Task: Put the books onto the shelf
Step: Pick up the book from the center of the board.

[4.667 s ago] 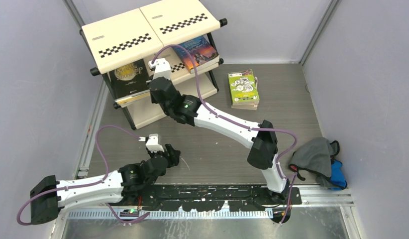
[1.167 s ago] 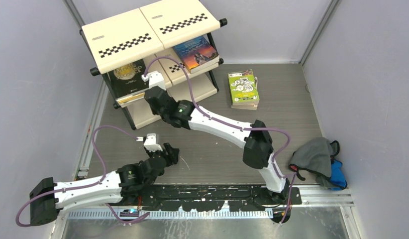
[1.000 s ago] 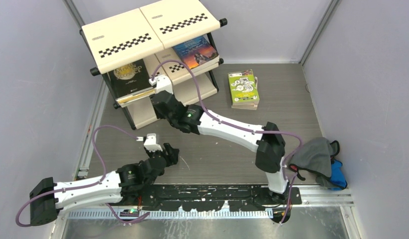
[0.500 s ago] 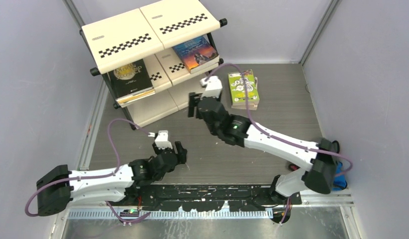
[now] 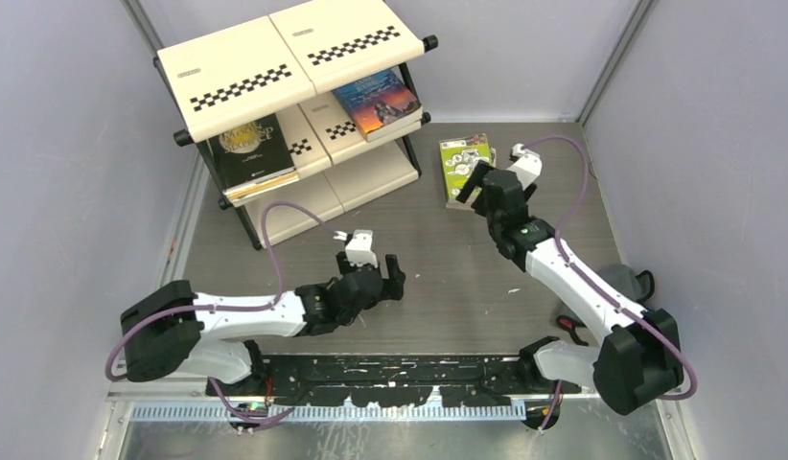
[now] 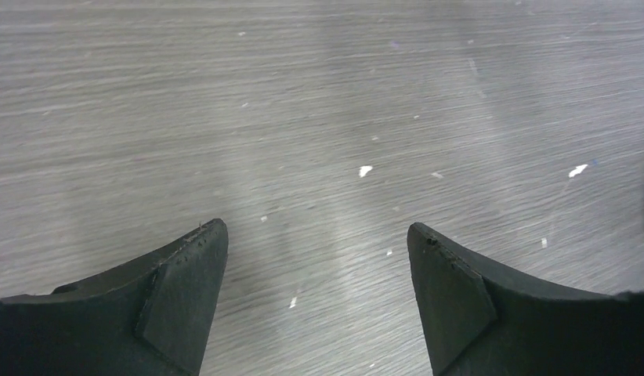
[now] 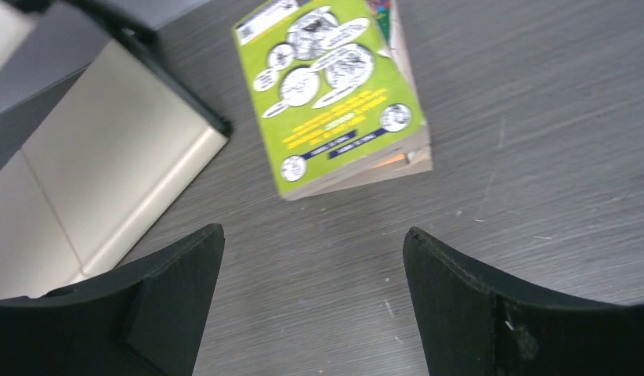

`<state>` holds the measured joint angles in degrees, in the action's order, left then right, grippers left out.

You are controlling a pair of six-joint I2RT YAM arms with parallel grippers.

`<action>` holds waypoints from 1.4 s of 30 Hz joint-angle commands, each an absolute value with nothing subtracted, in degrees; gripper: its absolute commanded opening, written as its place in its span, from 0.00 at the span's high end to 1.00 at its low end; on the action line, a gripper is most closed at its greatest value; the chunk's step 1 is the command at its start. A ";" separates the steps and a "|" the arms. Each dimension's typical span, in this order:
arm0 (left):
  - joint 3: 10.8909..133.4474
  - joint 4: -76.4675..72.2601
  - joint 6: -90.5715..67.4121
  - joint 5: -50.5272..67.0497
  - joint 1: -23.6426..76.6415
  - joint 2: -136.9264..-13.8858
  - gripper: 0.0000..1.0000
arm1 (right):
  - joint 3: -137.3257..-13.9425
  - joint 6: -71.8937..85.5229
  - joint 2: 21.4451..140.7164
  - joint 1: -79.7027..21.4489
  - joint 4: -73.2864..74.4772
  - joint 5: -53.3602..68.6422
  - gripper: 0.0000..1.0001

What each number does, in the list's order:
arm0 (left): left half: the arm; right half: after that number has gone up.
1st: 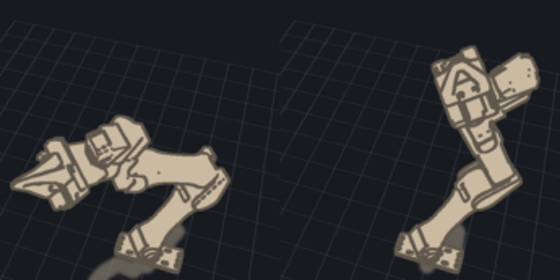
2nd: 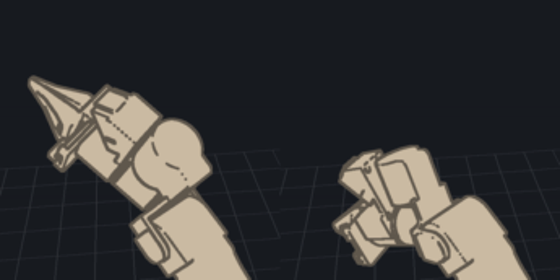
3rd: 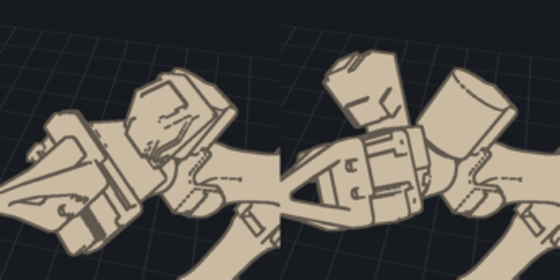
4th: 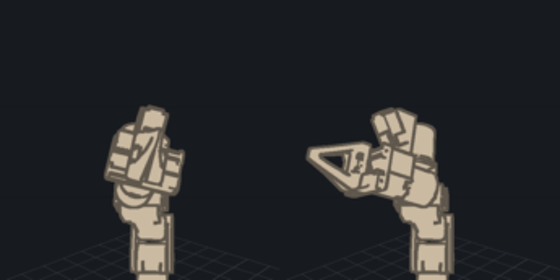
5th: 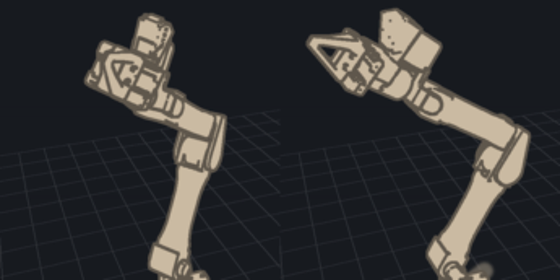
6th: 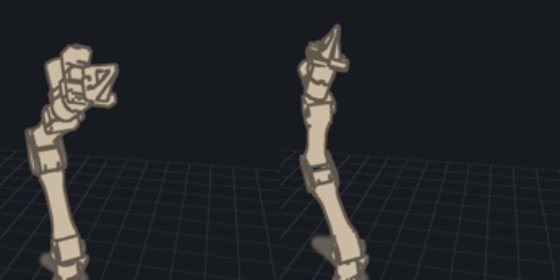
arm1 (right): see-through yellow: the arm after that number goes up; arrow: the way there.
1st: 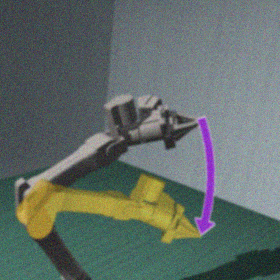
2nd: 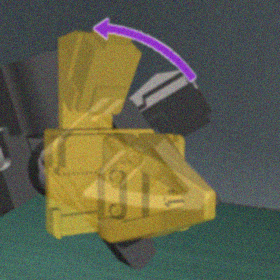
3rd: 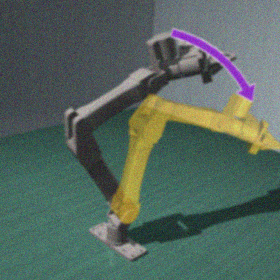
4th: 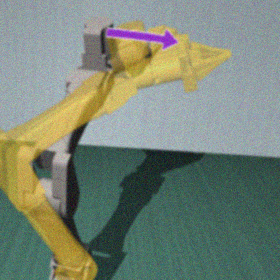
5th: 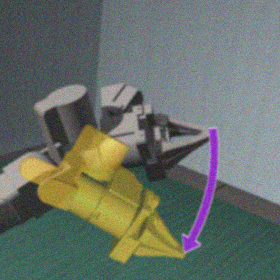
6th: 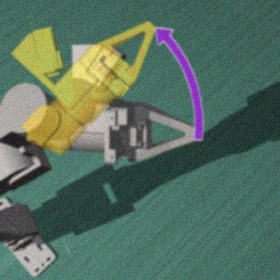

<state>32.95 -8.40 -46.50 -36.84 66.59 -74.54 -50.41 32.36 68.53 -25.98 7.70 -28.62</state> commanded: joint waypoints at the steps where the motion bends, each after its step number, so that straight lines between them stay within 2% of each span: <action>1: 37.75 -14.44 -44.93 -33.68 64.82 -77.92 0.15 | -47.99 36.28 68.84 -17.93 1.87 -20.75 0.10; 7: 41.49 -16.26 -44.80 -30.00 61.78 -83.42 0.16 | -46.05 39.31 75.29 -8.21 -6.14 -10.67 0.08; 15: 44.99 -17.94 -44.75 -26.69 58.94 -88.90 0.16 | -47.84 41.82 84.90 -2.74 -13.89 -3.44 0.06; 28: 47.37 -19.75 -44.74 -22.99 55.43 -92.54 0.17 | -50.35 45.01 94.52 -0.79 -21.27 2.35 0.05; 42: 46.59 -20.55 -45.52 -22.51 54.84 -93.48 0.18 | -50.19 48.49 98.79 2.05 -27.47 6.82 0.05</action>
<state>45.21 -17.19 -45.84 -22.68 55.07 -93.01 -48.45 46.94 98.52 1.37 -22.15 4.45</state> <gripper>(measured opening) 0.827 0.945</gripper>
